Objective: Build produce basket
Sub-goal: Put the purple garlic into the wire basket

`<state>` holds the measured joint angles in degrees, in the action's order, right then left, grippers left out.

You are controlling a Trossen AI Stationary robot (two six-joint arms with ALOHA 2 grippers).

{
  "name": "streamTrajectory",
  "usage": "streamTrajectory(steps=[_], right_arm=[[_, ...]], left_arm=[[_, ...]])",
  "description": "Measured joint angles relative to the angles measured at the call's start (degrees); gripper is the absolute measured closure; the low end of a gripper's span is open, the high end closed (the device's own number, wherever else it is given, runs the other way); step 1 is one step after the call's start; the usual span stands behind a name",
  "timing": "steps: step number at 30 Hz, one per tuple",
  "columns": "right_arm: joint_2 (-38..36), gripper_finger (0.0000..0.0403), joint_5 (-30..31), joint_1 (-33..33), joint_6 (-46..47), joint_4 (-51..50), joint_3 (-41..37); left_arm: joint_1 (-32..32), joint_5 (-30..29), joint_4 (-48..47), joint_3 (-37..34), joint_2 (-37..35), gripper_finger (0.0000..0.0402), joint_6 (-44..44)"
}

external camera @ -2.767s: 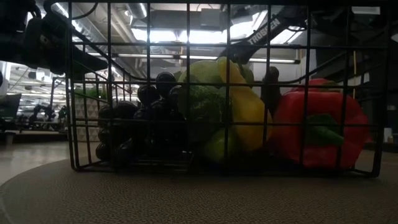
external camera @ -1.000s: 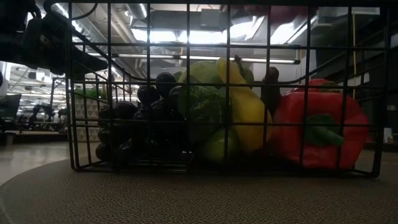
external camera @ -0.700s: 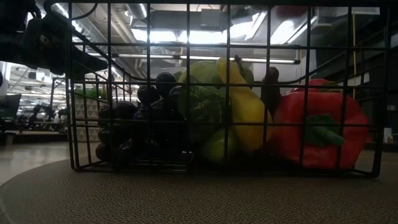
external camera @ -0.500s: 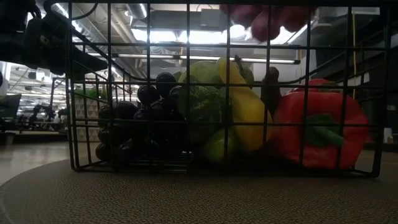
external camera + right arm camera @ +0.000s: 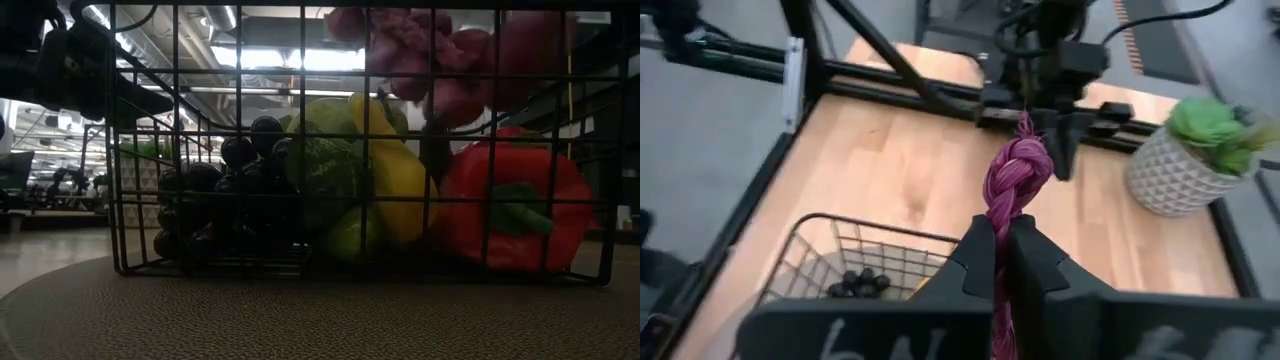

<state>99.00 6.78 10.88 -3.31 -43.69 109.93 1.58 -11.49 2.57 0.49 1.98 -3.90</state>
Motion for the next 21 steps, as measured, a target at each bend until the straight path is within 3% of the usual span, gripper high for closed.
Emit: streamTrajectory(steps=[15, 21], right_arm=[[-0.07, 0.0403, 1.93, 0.15, -0.23, 11.31, -13.15], [-0.07, 0.0401, 6.06, 0.17, -2.75, 16.21, -17.98]], left_arm=[[0.0, 0.0, 0.0, 0.02, 0.0, 0.0382, 0.0], [0.0, 0.0, 0.0, 0.0, 0.0, 0.0382, 0.0]])
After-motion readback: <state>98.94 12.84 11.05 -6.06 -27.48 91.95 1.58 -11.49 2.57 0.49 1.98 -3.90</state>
